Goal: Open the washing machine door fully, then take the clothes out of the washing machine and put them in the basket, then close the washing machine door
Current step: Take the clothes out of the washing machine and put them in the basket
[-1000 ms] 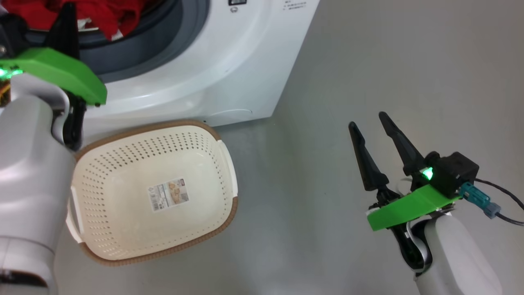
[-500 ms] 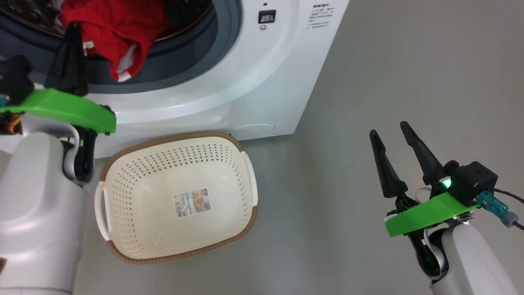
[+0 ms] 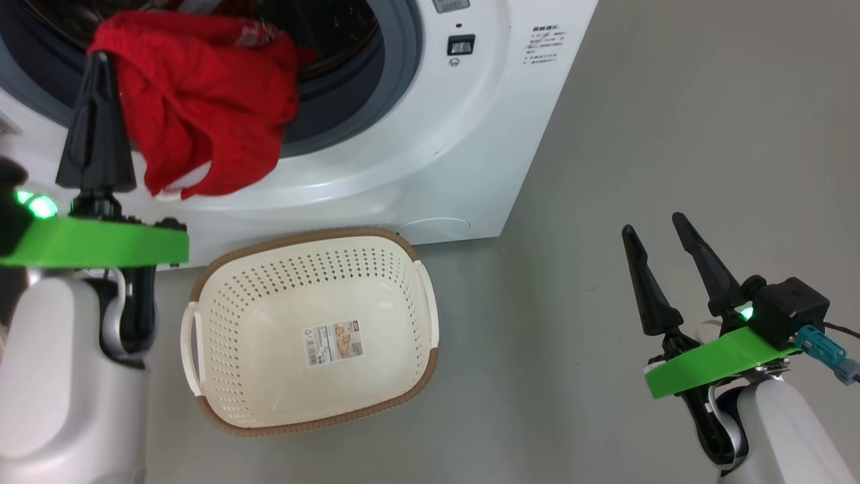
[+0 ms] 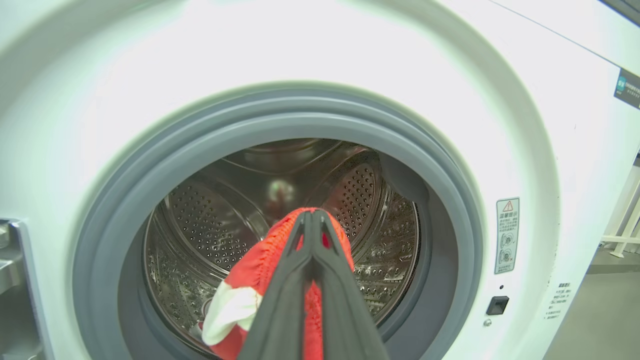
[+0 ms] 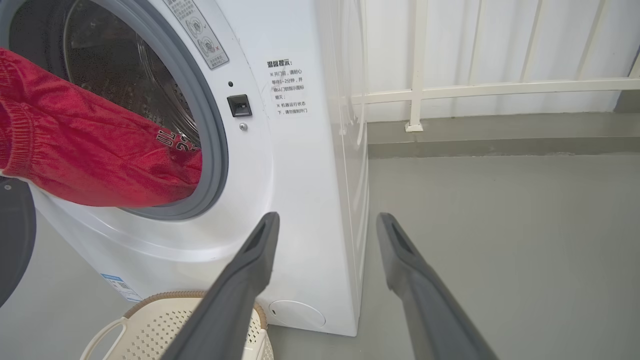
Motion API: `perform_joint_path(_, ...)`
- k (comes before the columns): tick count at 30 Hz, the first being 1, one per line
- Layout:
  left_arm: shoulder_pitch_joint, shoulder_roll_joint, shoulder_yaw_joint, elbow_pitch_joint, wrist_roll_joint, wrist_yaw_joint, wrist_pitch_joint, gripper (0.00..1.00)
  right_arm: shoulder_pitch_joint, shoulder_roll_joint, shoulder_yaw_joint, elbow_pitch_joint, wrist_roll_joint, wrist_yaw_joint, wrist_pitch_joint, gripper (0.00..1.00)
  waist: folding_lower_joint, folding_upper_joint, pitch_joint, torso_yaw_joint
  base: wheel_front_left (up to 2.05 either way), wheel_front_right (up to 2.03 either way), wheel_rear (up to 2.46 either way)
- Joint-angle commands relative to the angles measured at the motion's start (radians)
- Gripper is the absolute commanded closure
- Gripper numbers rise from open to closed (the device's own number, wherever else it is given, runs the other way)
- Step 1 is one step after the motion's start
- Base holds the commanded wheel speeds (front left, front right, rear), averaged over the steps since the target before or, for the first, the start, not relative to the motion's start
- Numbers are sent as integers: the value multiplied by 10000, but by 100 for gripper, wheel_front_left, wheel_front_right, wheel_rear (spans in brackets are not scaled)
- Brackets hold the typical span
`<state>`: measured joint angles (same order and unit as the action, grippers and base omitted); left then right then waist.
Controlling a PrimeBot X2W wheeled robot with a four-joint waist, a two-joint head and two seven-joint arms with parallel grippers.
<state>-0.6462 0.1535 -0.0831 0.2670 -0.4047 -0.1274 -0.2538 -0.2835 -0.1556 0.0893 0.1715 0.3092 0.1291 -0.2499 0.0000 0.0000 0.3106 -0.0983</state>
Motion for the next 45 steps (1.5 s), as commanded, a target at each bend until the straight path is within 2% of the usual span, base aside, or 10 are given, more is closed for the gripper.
perform_joint_path(1,122,263,351,-463,92,-28,-79,100,188,-58,193,-273,19,16,-118,0,0,0,-50,15,0,0,0)
perform_joint_path(9,1447,81,698,-2595,237,-10,-80,100,371,-120,167,-296,56,16,-118,0,0,0,-297,23,0,0,0)
perform_joint_path(16,2349,-41,612,-4435,308,178,31,100,491,-141,115,-347,26,16,-118,0,0,0,-302,115,0,0,0)
perform_joint_path(21,2955,-72,407,-4824,313,251,309,100,431,-139,185,-344,22,16,-118,0,0,0,-224,134,0,0,0)
perform_joint_path(26,3391,-52,127,-3763,222,191,340,100,315,-113,314,-348,34,16,-118,0,0,0,-57,70,0,0,0)
perform_joint_path(31,3344,-32,-170,-1806,179,106,175,100,171,-59,402,-372,20,16,-118,0,0,0,281,-33,0,0,0)
perform_joint_path(37,2695,-12,-477,601,124,11,-38,100,4,67,399,-434,-31,16,-118,0,0,0,809,-195,0,0,0)
perform_joint_path(45,1467,75,-797,2684,337,-27,-76,100,-313,276,400,-549,-121,16,-118,0,0,0,1563,-408,0,0,0)
